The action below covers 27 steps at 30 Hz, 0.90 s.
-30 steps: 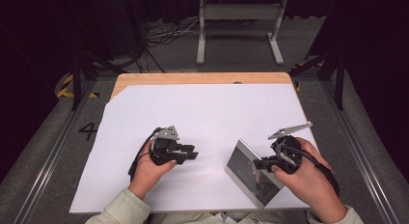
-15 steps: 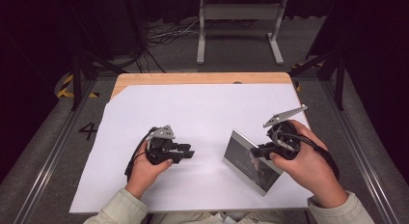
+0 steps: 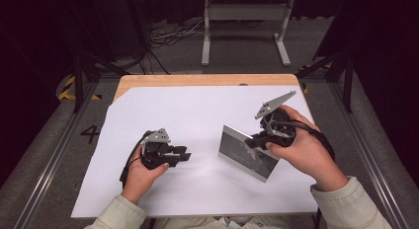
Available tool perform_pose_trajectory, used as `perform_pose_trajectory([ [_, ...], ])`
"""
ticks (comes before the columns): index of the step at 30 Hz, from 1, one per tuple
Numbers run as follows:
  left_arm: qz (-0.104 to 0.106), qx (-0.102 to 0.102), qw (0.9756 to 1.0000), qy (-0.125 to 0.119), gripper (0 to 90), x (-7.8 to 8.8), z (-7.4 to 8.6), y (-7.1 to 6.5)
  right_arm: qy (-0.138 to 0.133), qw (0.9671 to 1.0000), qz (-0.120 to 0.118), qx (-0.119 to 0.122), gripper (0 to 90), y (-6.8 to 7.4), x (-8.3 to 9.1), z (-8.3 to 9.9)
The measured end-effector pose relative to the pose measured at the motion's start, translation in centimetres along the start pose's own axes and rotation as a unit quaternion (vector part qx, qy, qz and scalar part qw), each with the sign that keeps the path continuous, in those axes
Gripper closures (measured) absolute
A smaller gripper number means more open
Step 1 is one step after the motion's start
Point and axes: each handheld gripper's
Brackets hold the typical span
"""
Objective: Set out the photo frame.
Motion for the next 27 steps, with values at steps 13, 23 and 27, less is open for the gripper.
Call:
perform_pose_trajectory([
  [13, -0.002, 0.003, 1.0, -0.001, 65.2, 0.0, 0.0, 0.3, 0.029, 0.9943, -0.036, 0.096, 84.5, -1.9, -1.0, -3.0],
  [23, 0.001, 0.003, 1.0, 0.001, 65.3, -0.1, 0.0, 0.3, 0.026, 0.984, -0.092, 0.151, 84.5, -4.1, -2.8, -3.9],
  [27, -0.001, 0.002, 1.0, 0.003, 65.3, -0.1, 0.1, 0.3, 0.04, 0.9805, -0.102, 0.163, 84.4, -4.7, -3.6, -4.1],
])
Point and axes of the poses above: each handheld gripper's, and its own axes: x roughly backward along the jaws, z roughly out of its underside, y roughly to its left, and after that the axes turned 4 degrees about y, right-handed
